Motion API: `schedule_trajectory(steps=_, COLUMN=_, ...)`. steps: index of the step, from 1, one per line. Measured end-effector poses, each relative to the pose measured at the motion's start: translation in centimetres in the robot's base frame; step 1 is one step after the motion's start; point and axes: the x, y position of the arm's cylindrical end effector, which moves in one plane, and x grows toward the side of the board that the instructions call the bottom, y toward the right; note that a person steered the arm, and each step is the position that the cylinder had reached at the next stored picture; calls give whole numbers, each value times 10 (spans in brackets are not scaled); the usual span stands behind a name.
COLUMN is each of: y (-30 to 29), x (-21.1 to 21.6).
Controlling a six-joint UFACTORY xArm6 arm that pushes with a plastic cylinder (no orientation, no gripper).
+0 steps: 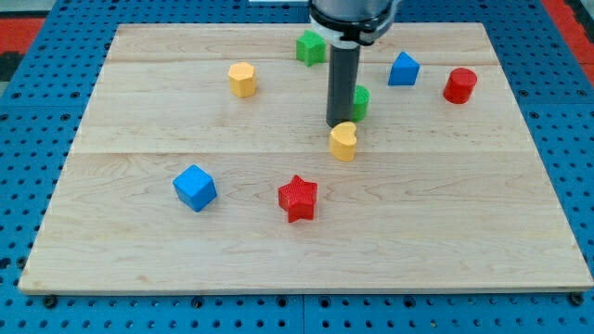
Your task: Push the green circle vertically above the red star
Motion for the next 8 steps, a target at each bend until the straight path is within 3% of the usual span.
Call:
schedule_trajectory(steps=1, y=-5, x=6)
schedule_trajectory(steps=3, y=-136, x=-12)
schedule_trajectory(steps=5, y=-186, x=-12)
schedule_trajectory(steps=6, y=-180, x=-7)
schedule_trajectory(steps=8, y=-107, x=-9)
